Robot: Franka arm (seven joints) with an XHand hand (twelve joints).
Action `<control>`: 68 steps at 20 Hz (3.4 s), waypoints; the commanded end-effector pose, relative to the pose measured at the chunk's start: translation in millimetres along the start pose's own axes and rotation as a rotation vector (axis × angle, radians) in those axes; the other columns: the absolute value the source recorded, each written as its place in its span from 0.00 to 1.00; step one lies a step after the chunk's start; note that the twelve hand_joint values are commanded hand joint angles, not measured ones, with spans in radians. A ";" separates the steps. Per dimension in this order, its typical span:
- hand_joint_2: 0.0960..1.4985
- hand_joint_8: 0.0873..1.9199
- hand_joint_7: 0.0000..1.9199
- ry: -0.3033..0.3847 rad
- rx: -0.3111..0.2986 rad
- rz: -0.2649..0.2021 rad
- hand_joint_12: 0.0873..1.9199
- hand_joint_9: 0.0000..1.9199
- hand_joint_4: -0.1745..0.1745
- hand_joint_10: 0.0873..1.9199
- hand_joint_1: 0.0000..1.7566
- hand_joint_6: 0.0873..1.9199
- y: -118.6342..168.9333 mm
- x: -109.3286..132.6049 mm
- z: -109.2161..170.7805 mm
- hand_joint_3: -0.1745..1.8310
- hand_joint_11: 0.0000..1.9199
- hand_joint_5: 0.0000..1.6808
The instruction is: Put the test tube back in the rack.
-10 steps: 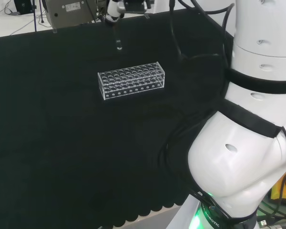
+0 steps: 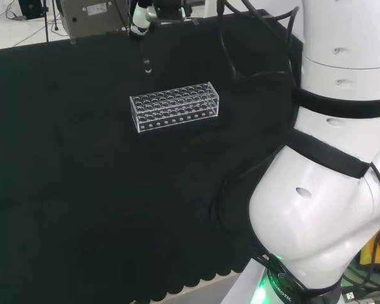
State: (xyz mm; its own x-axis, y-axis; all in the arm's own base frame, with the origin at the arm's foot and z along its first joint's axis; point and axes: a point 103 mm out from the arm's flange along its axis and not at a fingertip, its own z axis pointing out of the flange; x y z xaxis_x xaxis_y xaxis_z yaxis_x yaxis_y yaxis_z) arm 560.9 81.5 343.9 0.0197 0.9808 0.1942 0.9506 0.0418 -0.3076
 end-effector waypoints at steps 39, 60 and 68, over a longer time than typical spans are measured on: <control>0.35 0.30 0.76 0.135 0.147 0.091 0.64 0.79 0.00 0.00 0.82 0.14 37.3 -41.2 71.7 0.42 0.42 0.81; 0.35 0.30 0.76 0.151 0.167 0.106 0.64 0.79 0.00 0.00 0.82 0.14 46.2 -48.7 82.6 0.42 0.42 0.81; 0.35 0.30 0.76 0.156 0.182 0.111 0.64 0.79 0.00 0.00 0.82 0.14 45.8 -52.3 97.9 0.42 0.42 0.81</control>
State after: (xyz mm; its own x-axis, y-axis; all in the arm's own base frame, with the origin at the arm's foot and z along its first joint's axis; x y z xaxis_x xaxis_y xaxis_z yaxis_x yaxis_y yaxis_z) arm 574.6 50.3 233.4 0.1790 0.9415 0.2856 0.8708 -0.0166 -0.4913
